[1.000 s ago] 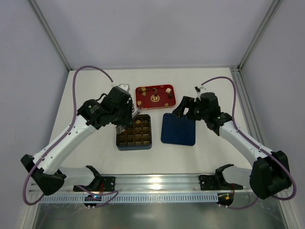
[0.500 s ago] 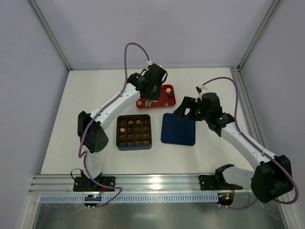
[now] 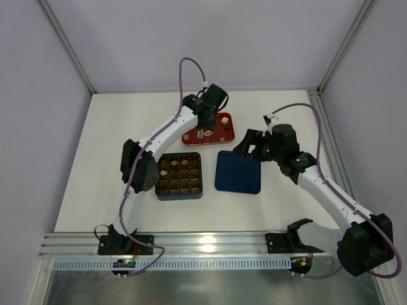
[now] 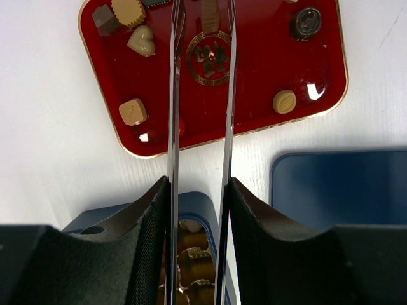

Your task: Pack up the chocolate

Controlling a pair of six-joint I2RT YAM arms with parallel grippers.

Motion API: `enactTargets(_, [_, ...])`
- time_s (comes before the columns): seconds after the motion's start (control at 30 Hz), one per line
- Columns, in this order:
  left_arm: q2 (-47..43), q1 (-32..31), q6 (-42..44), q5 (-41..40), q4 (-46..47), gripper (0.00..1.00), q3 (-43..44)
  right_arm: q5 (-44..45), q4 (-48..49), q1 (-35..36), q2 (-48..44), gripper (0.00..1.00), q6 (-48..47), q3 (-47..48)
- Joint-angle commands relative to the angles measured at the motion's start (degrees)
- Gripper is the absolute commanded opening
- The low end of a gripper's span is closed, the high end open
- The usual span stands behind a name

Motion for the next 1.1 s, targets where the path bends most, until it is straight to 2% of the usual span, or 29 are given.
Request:
enactTargets(0.0, [1.02, 0.35, 1.22, -1.26, 1.37, 0.41, 1.15, 0.49, 0.55, 0.32, -1.63, 0.93, -0.66, 1.38])
enactTargets(0.53, [3.83, 0.88, 1.48, 0.06, 3.49, 0.37, 0.45, 1.55, -0.15, 0.06, -2.51, 0.94, -1.1, 0.58])
enactTargets(0.7, [4.1, 0.88, 1.75, 0.76, 3.84, 0.31, 0.36, 1.55, -0.06, 0.14, -2.51, 0.94, -1.1, 0.58])
enactTargets(0.83, [3.48, 0.88, 2.01, 0.76, 3.58, 0.22, 0.36, 1.72, -0.24, 0.14, -2.68, 0.94, -1.18, 0.5])
enactTargets(1.07, [-3.27, 0.96, 2.45, 1.55, 0.95, 0.17, 0.36, 1.37, 0.64, 0.14, -1.63, 0.93, -0.83, 0.85])
